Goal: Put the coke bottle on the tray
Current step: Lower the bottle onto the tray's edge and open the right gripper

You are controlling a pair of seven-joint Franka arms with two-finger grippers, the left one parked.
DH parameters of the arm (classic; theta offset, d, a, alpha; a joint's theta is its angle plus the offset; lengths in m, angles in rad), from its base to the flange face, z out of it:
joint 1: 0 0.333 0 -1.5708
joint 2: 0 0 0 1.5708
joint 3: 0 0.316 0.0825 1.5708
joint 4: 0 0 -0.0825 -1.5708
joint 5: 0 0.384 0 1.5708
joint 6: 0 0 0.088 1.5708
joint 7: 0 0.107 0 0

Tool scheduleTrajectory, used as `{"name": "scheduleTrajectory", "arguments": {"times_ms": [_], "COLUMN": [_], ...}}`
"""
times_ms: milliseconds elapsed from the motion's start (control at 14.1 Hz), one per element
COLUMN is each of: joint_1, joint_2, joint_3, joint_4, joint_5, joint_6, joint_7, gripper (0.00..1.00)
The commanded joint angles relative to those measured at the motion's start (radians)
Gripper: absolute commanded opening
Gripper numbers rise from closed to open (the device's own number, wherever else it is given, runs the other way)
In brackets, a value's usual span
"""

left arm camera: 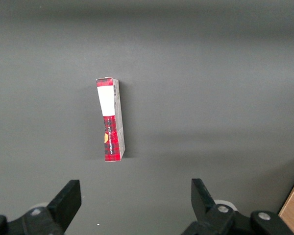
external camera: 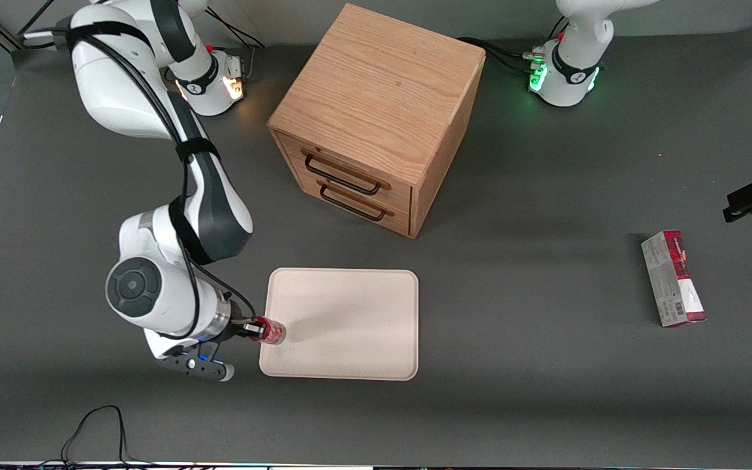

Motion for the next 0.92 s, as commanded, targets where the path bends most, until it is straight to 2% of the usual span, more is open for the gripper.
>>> {"name": "scheduleTrajectory", "arguments": {"times_ms": [0, 709, 780, 850], "joint_1": [0.005, 0.008, 0.008, 0.014], "joint_2": [0.066, 0.098, 0.098, 0.100], "joint_3": [-0.003, -0.003, -0.003, -0.003], "joint_4": [0.078, 0.072, 0.071, 0.069], "joint_5": [-0.012, -0.028, -0.028, -0.042], "joint_6": [0.027, 0.064, 0.064, 0.065], "joint_7": [0.024, 0.024, 0.024, 0.024], "gripper": [0.00, 0.01, 0.63, 1.00]}}
